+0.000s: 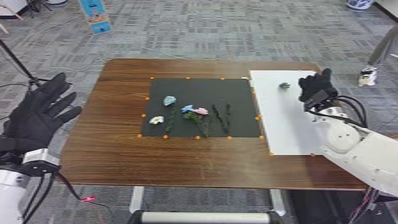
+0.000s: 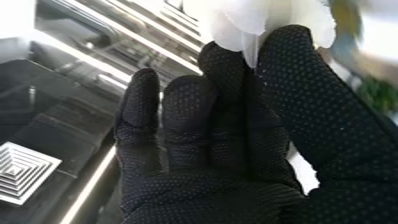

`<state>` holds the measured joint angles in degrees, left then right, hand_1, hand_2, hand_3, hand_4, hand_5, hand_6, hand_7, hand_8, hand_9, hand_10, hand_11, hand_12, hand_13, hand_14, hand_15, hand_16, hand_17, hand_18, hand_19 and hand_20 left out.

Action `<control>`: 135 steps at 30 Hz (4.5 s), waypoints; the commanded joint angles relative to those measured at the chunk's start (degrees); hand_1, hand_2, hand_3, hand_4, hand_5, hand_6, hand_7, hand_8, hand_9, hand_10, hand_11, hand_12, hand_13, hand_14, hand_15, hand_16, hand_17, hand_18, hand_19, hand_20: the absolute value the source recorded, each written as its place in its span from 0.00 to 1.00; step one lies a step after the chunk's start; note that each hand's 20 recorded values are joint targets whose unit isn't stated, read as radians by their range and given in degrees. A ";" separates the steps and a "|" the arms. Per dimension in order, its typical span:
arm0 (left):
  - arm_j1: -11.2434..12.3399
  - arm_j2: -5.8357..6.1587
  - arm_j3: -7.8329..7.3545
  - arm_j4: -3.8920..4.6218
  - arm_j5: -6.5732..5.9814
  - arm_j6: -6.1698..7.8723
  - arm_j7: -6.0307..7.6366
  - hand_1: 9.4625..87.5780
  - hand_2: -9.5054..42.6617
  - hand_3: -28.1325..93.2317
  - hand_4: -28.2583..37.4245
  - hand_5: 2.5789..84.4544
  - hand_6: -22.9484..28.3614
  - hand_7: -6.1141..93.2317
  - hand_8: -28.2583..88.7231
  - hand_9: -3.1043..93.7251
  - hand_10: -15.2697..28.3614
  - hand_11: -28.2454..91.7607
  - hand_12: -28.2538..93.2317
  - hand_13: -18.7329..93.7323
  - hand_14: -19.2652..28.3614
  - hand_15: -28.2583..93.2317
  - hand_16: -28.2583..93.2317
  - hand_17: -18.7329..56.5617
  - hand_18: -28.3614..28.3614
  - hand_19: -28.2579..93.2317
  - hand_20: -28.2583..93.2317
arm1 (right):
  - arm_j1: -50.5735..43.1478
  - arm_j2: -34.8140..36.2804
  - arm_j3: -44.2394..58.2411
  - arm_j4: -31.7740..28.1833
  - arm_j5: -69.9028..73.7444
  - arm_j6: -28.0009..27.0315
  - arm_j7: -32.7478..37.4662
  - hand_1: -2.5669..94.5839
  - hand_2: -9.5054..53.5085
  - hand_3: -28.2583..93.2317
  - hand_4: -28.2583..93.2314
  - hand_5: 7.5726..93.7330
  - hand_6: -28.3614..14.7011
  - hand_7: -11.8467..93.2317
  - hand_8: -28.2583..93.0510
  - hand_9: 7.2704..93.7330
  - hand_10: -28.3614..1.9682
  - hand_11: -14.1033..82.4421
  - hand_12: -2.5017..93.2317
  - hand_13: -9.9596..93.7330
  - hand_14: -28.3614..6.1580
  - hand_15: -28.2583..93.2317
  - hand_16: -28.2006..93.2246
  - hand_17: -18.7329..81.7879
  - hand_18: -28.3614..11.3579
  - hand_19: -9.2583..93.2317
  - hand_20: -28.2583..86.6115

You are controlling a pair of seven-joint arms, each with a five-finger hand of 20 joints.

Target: Arrange flowers

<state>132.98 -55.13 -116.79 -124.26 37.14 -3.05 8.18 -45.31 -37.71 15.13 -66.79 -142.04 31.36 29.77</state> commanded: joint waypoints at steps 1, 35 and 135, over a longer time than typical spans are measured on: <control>1.01 -0.75 -0.49 -0.44 -0.21 -0.27 0.09 0.26 0.01 0.66 0.00 0.24 0.48 0.21 0.17 0.20 0.54 0.31 0.38 0.28 0.68 0.30 0.27 0.08 0.86 0.53 0.28 | 4.15 -1.85 1.08 -10.40 -1.26 7.29 -2.84 0.52 0.00 0.91 0.00 0.69 0.74 0.64 0.28 0.68 0.67 0.54 0.67 0.63 0.59 0.84 0.65 0.42 0.28 0.79 0.69; 0.40 -0.24 0.02 -0.34 -0.21 -0.03 -0.08 0.26 0.00 0.66 0.00 0.25 0.48 0.21 0.17 0.20 0.54 0.32 0.38 0.28 0.68 0.31 0.27 0.08 0.86 0.53 0.28 | 19.51 -15.66 -23.14 -4.03 4.43 2.87 -14.43 0.53 0.00 0.90 0.00 0.70 0.76 0.63 0.27 0.69 0.68 0.53 0.67 0.63 0.59 0.84 0.65 0.42 0.29 0.79 0.69; -0.45 0.22 0.89 0.16 -0.35 -0.47 -0.57 0.26 0.01 0.66 0.00 0.25 0.48 0.21 0.17 0.21 0.54 0.31 0.38 0.28 0.68 0.30 0.27 0.08 0.86 0.53 0.28 | 7.54 -9.91 -6.07 10.44 3.35 -2.79 -4.36 0.37 0.00 0.91 0.00 0.49 0.68 0.49 0.10 0.47 0.60 0.69 0.43 0.53 0.53 0.87 0.56 0.37 0.27 0.77 0.68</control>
<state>133.05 -55.26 -116.39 -124.20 37.11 -3.09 8.01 -38.60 -44.48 9.14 -61.24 -138.78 26.19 27.87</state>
